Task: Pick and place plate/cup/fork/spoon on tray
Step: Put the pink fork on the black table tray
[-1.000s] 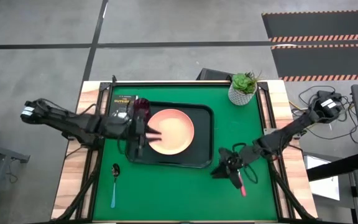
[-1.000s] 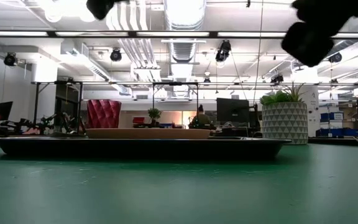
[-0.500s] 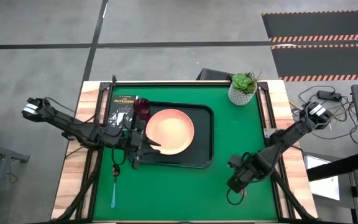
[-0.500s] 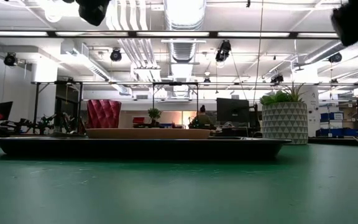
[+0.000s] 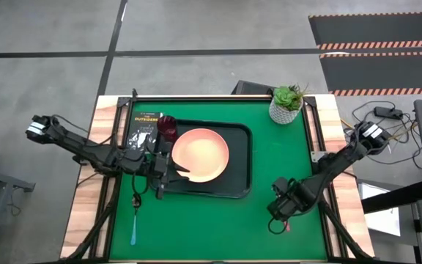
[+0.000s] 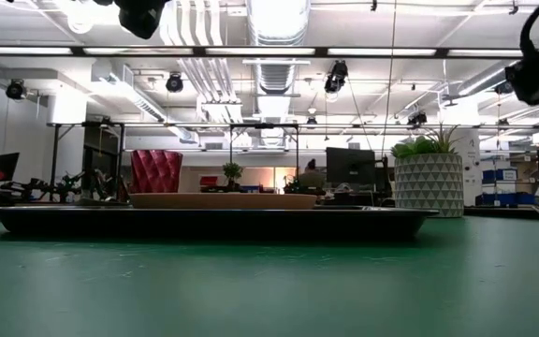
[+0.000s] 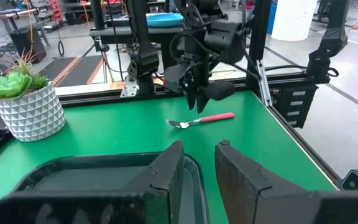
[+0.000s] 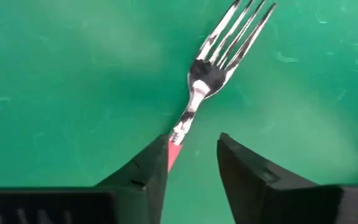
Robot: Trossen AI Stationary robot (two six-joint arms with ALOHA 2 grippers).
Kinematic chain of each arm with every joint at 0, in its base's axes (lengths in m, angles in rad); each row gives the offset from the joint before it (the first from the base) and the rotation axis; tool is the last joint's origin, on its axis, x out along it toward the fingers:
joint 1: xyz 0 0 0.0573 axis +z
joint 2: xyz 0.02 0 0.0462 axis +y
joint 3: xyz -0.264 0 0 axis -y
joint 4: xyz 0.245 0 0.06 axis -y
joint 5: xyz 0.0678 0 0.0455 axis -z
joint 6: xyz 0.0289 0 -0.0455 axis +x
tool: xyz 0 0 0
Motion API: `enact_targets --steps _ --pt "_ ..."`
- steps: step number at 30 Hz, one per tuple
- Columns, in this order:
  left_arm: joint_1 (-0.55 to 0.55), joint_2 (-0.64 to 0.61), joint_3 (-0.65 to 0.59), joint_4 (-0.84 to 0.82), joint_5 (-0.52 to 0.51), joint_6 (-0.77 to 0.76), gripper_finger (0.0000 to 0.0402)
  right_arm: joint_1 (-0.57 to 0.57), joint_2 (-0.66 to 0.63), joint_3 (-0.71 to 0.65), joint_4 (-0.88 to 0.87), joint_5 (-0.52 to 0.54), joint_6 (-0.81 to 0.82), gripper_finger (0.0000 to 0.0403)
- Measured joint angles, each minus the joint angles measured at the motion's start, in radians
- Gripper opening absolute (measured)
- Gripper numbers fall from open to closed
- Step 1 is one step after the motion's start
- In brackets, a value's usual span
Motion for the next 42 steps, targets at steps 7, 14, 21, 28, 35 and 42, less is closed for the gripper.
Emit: enact_targets --steps 7,14,21,28,35,42 --pt "0.000 0.000 0.000 -0.011 0.000 0.000 0.0073 0.000 0.046 -0.049 0.127 0.000 -0.008 0.0163" --pt "0.000 0.000 0.000 -0.018 0.000 -0.002 0.0073 0.000 0.108 -0.050 0.131 0.001 -0.008 0.0142" --pt "0.001 0.003 0.000 -0.017 0.000 -0.008 0.0073 0.000 0.139 -0.045 0.138 0.003 -0.006 0.0074" --pt "-0.006 0.045 0.001 0.015 0.000 -0.012 0.0073 0.000 0.103 -0.042 0.129 0.001 -0.045 0.0020" --pt "-0.029 0.181 0.001 0.217 0.001 -0.014 0.0073 0.000 0.000 -0.011 0.150 0.215 -0.161 0.0020" --pt "-0.030 0.351 0.013 0.445 0.001 -0.035 0.0073 0.002 -0.115 -0.025 0.383 0.671 -0.484 0.0019"
